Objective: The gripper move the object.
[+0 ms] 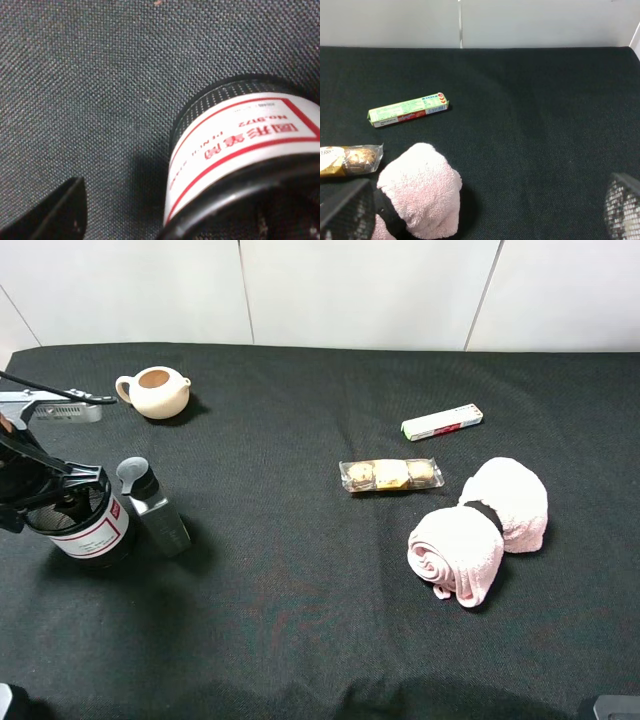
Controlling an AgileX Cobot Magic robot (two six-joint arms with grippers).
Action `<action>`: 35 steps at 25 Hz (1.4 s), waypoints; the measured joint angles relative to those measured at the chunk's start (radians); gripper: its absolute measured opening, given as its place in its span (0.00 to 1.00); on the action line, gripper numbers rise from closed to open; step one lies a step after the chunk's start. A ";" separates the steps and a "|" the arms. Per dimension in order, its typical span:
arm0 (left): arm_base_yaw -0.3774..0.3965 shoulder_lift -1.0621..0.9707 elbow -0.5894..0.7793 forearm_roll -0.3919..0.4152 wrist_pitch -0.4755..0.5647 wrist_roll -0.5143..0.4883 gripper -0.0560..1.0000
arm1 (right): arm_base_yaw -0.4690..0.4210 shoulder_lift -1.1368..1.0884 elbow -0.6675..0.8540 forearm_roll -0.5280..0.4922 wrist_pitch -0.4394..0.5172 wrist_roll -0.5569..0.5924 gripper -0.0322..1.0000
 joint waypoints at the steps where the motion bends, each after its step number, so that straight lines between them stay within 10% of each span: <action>1: 0.000 0.000 0.000 0.000 0.001 0.000 0.75 | 0.000 0.000 0.000 0.000 0.000 0.000 0.70; 35: 0.000 -0.598 0.000 0.001 0.245 0.000 0.84 | 0.000 0.000 0.000 0.000 0.000 0.000 0.70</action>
